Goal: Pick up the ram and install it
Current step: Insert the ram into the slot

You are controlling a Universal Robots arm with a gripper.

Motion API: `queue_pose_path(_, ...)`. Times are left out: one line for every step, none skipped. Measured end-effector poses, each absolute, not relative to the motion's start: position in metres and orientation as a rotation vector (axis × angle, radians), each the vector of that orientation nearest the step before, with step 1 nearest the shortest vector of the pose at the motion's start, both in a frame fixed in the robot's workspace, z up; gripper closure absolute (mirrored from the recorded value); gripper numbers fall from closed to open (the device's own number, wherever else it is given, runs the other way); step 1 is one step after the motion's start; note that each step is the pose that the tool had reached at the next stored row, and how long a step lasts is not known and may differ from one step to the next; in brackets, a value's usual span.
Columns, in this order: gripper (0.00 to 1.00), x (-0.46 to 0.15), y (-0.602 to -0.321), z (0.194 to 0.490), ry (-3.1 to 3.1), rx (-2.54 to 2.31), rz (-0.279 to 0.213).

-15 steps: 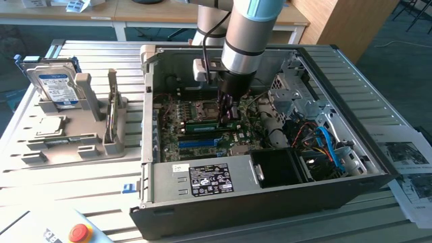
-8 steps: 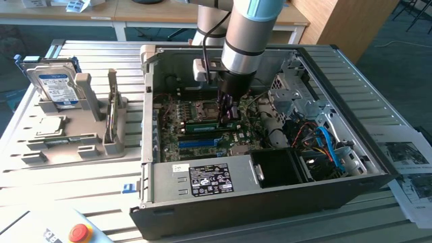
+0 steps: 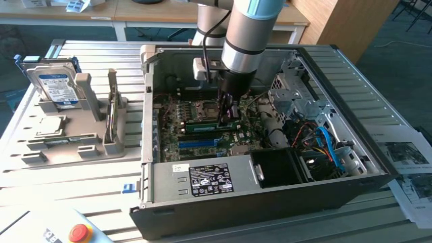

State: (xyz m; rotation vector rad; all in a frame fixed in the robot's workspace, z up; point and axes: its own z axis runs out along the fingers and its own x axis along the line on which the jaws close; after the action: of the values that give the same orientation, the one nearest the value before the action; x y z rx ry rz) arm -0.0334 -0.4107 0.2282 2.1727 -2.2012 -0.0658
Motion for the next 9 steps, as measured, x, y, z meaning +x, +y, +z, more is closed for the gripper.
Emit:
queue_pose_path(0.75, -0.033, -0.411, 0.229, -2.201, 2.173, -0.066)
queue_pose_path(0.75, -0.033, -0.411, 0.230, -2.201, 2.173, -0.066)
queue_pose_path(0.75, -0.033, -0.411, 0.231, -2.201, 2.173, -0.066)
queue_pose_path(0.75, -0.033, -0.411, 0.232, -2.201, 2.173, -0.066)
queue_pose_path(0.75, -0.033, -0.411, 0.234, -2.201, 2.173, -0.066)
queue_pose_path(0.75, -0.033, -0.411, 0.235, -2.201, 2.173, -0.066)
queue_pose_path(0.75, -0.033, -0.411, 0.237, -2.201, 2.173, -0.066)
queue_pose_path(0.75, -0.033, -0.411, 0.238, -2.201, 2.173, -0.066)
queue_pose_path(0.75, -0.033, -0.411, 0.240, -2.201, 2.173, -0.066)
